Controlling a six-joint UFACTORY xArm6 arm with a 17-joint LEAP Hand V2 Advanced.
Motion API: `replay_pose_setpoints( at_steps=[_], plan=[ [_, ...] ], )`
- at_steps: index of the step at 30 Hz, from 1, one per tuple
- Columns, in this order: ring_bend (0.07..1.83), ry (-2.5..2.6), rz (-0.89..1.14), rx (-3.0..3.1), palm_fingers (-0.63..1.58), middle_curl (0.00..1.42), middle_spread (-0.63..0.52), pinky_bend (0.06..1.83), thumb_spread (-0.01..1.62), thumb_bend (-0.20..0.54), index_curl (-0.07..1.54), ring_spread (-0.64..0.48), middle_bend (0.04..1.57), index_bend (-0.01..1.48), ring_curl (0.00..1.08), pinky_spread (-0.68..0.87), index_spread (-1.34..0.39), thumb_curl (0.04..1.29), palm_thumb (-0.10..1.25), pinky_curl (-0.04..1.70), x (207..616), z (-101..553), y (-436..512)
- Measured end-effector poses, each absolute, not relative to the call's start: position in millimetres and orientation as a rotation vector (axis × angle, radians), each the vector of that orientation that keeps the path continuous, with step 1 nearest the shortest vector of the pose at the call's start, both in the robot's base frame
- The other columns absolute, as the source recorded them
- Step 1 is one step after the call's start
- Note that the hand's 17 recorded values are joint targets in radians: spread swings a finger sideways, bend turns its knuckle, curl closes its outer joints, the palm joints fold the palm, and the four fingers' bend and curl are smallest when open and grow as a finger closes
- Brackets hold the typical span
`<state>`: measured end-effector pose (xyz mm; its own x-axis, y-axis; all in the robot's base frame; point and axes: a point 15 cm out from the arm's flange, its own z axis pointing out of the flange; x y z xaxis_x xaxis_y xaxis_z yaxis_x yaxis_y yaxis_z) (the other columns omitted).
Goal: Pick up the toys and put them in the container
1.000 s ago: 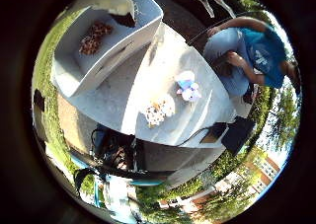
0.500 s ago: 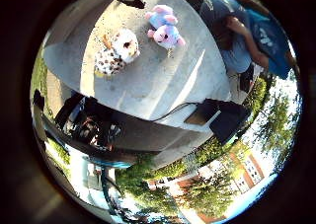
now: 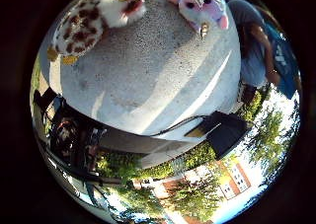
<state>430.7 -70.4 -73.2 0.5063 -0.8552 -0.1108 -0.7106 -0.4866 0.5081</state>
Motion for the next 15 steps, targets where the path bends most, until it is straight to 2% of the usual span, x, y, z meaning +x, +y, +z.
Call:
replay_pose_setpoints(
  at_steps=[3, 7, 9, 11, 12, 13, 15],
  plan=[
    [0.27, -1.296, -0.499, 2.344, -0.04, 0.25, 0.04, 0.44, 1.1, -0.028, 0.27, 0.27, 0.14, 0.18, 0.32, 0.43, -0.41, 0.43, 0.81, 0.32, 426.9, -86.8, -65.9],
    [0.28, -1.298, -0.464, 2.352, 0.04, 0.26, 0.04, 0.39, 1.1, -0.026, 0.29, 0.26, 0.17, 0.21, 0.32, 0.43, -0.33, 0.42, 0.82, 0.3, 432.1, -91.7, -63.8],
    [0.31, -1.308, -0.422, 2.377, 0.22, 0.28, 0.01, 0.36, 1.1, -0.021, 0.29, 0.25, 0.21, 0.22, 0.32, 0.42, -0.26, 0.42, 0.83, 0.28, 441.8, -92.6, -63.8],
    [0.45, -1.323, -0.364, 2.415, 0.53, 0.31, -0.03, 0.39, 1.09, -0.016, 0.29, 0.21, 0.29, 0.18, 0.35, 0.41, -0.25, 0.43, 0.86, 0.27, 455.0, -91.7, -63.2],
    [0.49, -1.332, -0.329, 2.437, 0.58, 0.32, -0.03, 0.41, 1.09, -0.016, 0.28, 0.2, 0.3, 0.16, 0.36, 0.41, -0.26, 0.43, 0.87, 0.27, 463.2, -89.2, -63.2],
    [0.64, -1.346, -0.296, 2.454, 0.74, 0.36, -0.05, 0.43, 1.08, -0.014, 0.25, 0.18, 0.4, 0.09, 0.41, 0.39, -0.28, 0.44, 0.89, 0.28, 470.9, -84.0, -65.5],
    [0.89, -1.35, -0.28, 2.464, 0.82, 0.44, -0.09, 0.45, 1.07, -0.019, 0.21, 0.14, 0.57, 0.07, 0.51, 0.37, -0.33, 0.44, 0.91, 0.31, 473.9, -79.6, -66.6]
  ],
)
